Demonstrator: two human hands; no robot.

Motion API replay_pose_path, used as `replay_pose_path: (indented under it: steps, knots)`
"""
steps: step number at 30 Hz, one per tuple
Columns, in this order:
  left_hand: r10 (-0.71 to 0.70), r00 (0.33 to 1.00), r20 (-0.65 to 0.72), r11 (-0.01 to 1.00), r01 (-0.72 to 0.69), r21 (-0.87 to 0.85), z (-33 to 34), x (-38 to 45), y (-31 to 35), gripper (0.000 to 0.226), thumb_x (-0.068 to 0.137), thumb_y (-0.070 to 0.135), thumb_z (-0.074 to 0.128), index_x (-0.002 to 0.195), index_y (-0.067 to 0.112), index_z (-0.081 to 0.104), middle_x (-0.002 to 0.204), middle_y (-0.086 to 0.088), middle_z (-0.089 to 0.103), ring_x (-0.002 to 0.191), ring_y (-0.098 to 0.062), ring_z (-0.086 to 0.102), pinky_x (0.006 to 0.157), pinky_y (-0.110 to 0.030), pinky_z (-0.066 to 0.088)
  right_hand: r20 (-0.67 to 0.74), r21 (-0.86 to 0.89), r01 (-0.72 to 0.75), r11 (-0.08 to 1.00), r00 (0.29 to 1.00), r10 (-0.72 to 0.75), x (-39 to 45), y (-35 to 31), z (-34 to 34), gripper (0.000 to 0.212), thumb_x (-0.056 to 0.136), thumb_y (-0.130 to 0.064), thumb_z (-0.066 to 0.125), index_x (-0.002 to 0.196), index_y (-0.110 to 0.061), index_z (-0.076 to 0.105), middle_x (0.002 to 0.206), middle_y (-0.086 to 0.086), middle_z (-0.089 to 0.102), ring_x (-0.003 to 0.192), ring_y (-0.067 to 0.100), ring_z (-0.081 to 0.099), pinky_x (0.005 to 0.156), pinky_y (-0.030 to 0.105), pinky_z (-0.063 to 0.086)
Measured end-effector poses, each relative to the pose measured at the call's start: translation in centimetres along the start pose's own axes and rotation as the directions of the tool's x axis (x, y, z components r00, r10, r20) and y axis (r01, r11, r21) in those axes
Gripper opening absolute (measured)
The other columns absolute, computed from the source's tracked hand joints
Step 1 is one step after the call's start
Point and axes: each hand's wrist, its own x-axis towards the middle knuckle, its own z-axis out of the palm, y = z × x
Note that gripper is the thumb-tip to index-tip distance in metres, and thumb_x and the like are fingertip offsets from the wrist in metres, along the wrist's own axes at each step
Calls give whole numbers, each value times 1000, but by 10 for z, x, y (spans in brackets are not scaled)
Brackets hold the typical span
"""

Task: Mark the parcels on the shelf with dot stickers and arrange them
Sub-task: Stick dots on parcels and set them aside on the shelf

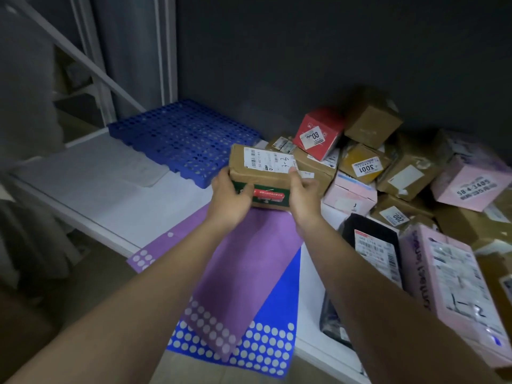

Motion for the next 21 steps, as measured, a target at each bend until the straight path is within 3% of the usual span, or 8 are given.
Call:
replay_pose_path:
  steps: [3,5,10,13,16,18,20,21]
  knots:
    - [-21,999,-28,994,18,-111,-6,-20,5,51,93,31,55,136,24,30,137,-6,31,118,-21,45,108,-41,37,-60,67,51,996,997,-48,-33,3,-10,35,90,-52,53,94,-18,45,93,2,63,89,20,63,82,39,53]
    - [-60,998,-13,977,56,-204,-10,-39,11,49,92,40,53,132,35,26,138,-3,29,117,-20,43,106,-47,38,-130,42,120,992,985,-114,-61,7,-17,27,92,-42,57,84,-24,38,88,0,58,85,21,60,77,38,50]
    - [-44,999,32,935,53,-352,-26,-92,24,61,67,66,60,116,57,25,140,6,35,124,-18,44,102,-54,40,-165,121,208,971,968,-187,-145,8,-34,26,87,-23,68,84,-22,42,93,7,57,78,14,56,71,24,46]
    - [-34,998,48,929,49,-368,-40,-115,27,59,63,53,65,113,56,34,136,2,40,118,-19,50,97,-51,47,-103,169,200,965,977,-185,-187,6,-57,23,88,-27,66,88,-19,45,91,3,57,77,7,56,72,20,45]
    - [50,990,132,935,0,-354,-52,-140,35,46,84,27,65,116,48,40,132,3,44,112,-14,55,86,-36,55,-110,217,211,953,975,-191,-204,-4,-89,23,92,-29,59,103,-14,44,101,-1,52,86,-4,54,68,8,42]
    - [101,973,209,943,-26,-333,-58,-156,39,45,91,15,59,124,39,40,120,12,51,99,-4,60,70,-22,56,57,204,112,973,990,-125,-209,-10,-110,39,92,-36,57,125,-25,38,119,-4,51,107,6,54,75,14,47]
    - [124,953,277,952,-36,-304,-62,-170,45,47,92,14,56,130,35,39,114,20,54,86,6,62,61,-13,53,273,152,-17,988,962,-25,-214,-14,-126,49,90,-45,58,132,-40,34,121,-9,58,113,17,57,88,41,53]
    - [126,949,289,954,-36,-296,-64,-177,47,50,92,15,56,134,35,38,118,19,54,85,9,62,61,-11,52,344,131,-41,991,939,-7,-218,-15,-133,51,87,-46,62,132,-41,38,119,-9,62,114,20,58,94,52,49]
